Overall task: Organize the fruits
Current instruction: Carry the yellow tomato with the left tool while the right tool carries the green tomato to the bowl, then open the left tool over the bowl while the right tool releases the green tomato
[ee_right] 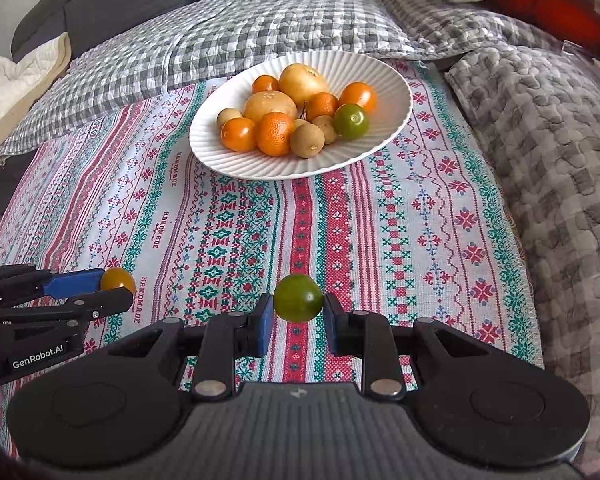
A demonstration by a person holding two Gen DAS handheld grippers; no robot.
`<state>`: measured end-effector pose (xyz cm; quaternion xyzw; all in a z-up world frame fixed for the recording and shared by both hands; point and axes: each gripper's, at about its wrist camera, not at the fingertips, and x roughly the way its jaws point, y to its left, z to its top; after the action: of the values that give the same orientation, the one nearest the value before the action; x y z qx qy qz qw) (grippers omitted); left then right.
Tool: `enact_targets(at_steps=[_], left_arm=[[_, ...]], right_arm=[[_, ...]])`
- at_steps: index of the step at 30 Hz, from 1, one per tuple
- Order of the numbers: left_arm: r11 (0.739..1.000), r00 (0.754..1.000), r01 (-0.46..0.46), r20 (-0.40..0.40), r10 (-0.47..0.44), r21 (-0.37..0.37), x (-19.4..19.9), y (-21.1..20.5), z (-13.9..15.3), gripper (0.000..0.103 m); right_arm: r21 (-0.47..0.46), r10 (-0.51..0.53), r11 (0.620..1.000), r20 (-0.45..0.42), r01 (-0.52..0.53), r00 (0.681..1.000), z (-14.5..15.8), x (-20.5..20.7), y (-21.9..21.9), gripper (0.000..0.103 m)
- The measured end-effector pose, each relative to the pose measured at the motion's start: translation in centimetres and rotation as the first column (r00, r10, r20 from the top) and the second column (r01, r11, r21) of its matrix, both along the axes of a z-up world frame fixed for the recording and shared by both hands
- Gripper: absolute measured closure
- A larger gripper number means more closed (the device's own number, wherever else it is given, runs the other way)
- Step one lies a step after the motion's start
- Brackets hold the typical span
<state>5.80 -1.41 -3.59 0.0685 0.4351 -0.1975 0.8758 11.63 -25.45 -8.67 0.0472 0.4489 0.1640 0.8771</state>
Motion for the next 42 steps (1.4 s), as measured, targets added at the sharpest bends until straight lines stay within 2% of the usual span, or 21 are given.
enact_targets(at_steps=[13,22,25,29,36,42], left_arm=[[0.999,0.999,0.014,0.037,-0.013,-0.037,0.4,-3.8,0.8,0.079],[0.996,0.994,-0.012,0.106,0.022,-0.091,2.3,-5.4,2.4,0.079],[0.990,0.993,-0.011,0.113,0.027,-0.140,3.4,-5.9,2.9,0.079],[0.987,0.992,0.006,0.124,0.014,-0.162,5.9,-6.8,3.3,0.079],[0.968,0.997,0.009,0.079,0.011,-0.251,10.8,-7.5,3.4,0.079],[0.975,0.997,0.041,0.079,-0.025,-0.219,13.7,-9.8,2.8,0.079]], right_arm=[[0.067,-0.039,0.997,0.016,0.037,0.999,0.7,0.7,-1.9,0.079],[0.219,-0.120,0.969,0.023,0.112,0.992,1.3,2.3,-4.7,0.079],[0.259,-0.138,0.958,0.039,0.124,0.990,1.5,2.9,-4.8,0.079],[0.291,-0.144,0.950,0.097,0.110,0.985,1.9,3.6,-4.5,0.079],[0.278,-0.133,0.957,0.184,0.078,0.974,1.1,5.1,-4.3,0.079],[0.279,-0.132,0.958,0.202,0.072,0.970,0.2,6.2,-4.6,0.079]])
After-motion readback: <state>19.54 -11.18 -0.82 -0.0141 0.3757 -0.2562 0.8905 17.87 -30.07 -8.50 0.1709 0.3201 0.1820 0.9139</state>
